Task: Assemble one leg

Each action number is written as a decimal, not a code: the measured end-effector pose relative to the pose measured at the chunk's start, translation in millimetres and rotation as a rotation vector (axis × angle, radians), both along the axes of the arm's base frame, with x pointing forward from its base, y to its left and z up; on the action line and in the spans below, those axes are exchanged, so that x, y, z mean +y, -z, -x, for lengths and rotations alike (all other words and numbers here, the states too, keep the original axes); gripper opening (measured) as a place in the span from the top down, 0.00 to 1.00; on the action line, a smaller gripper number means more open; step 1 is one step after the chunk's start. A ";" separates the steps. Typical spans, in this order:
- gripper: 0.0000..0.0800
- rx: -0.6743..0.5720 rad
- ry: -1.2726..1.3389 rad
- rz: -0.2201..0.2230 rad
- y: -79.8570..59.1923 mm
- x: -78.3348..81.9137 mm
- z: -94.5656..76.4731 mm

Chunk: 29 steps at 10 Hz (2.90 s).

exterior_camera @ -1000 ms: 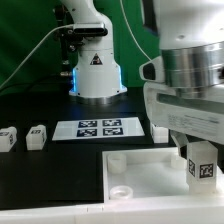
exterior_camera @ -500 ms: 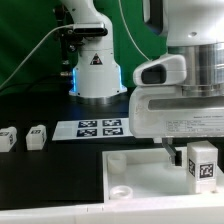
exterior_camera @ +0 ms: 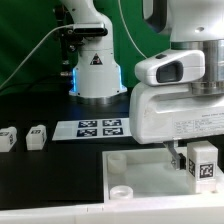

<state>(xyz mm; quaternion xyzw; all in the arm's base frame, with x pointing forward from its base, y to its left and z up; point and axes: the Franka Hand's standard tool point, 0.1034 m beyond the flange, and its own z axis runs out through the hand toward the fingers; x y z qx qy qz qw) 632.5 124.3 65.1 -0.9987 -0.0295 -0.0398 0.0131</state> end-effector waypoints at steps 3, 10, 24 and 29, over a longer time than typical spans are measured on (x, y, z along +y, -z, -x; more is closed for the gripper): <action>0.63 0.009 0.243 -0.022 0.8 -0.1 0.6; 0.63 0.043 0.967 -0.104 1.6 -6.0 -2.2; 0.19 0.038 1.043 -0.189 3.0 3.6 6.4; 0.19 -0.035 0.466 -0.094 0.7 -2.6 0.7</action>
Offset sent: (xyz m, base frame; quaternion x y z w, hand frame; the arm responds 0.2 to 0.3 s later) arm 0.0000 0.0000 0.0000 0.0000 0.0000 0.2667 0.9638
